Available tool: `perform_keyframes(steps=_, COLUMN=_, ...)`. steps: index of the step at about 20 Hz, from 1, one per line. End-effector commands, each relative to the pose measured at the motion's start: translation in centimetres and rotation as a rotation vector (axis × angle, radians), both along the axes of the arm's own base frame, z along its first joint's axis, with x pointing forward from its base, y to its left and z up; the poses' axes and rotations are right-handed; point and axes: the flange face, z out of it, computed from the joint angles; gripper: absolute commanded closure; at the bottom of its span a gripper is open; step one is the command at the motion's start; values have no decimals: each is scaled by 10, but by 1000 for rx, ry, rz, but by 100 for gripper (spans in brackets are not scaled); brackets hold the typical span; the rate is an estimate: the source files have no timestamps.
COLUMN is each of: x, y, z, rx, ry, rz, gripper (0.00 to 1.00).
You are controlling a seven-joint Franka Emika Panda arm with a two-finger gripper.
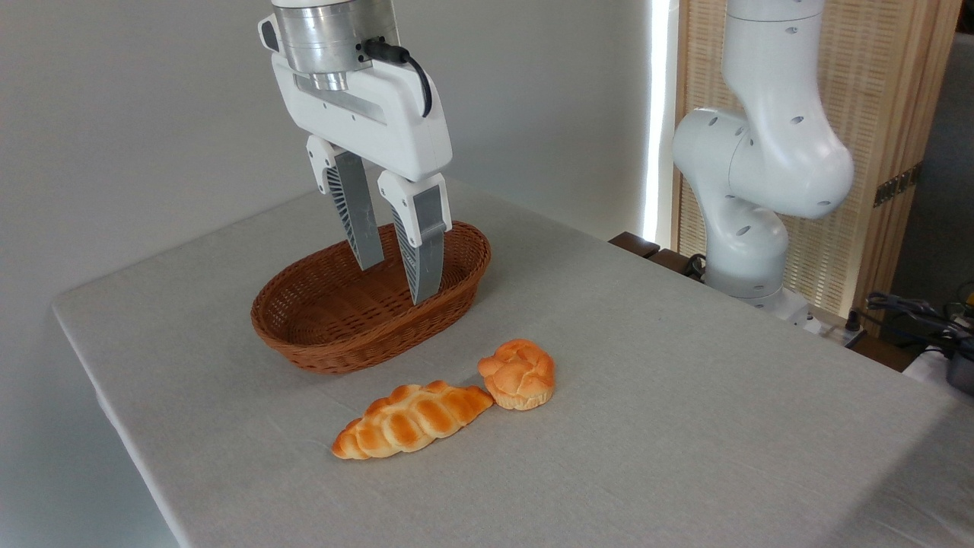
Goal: Put bread into the basket
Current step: 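Move the open gripper from above the basket down to the braided loaf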
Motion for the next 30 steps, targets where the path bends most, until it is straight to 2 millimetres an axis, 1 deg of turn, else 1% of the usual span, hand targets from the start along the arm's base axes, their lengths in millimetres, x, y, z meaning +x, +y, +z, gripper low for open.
perform_keyframes(steps=1, x=-6, y=5, z=4, rx=-11, ry=5, rz=-5, gripper=0)
perform_keyframes(steps=13, x=-6, y=5, z=3, rx=-10, ry=8, rz=-8, gripper=0)
perform_keyframes(steps=20, x=-4, y=5, z=-4, rx=-6, ry=11, rz=-20, gripper=0)
perform_keyframes(steps=25, x=-5, y=5, z=-25, rx=-8, ry=48, rz=-107, gripper=0)
perform_keyframes(steps=30, x=-1, y=2, z=-61, rx=-5, ry=8, rz=-126, gripper=0)
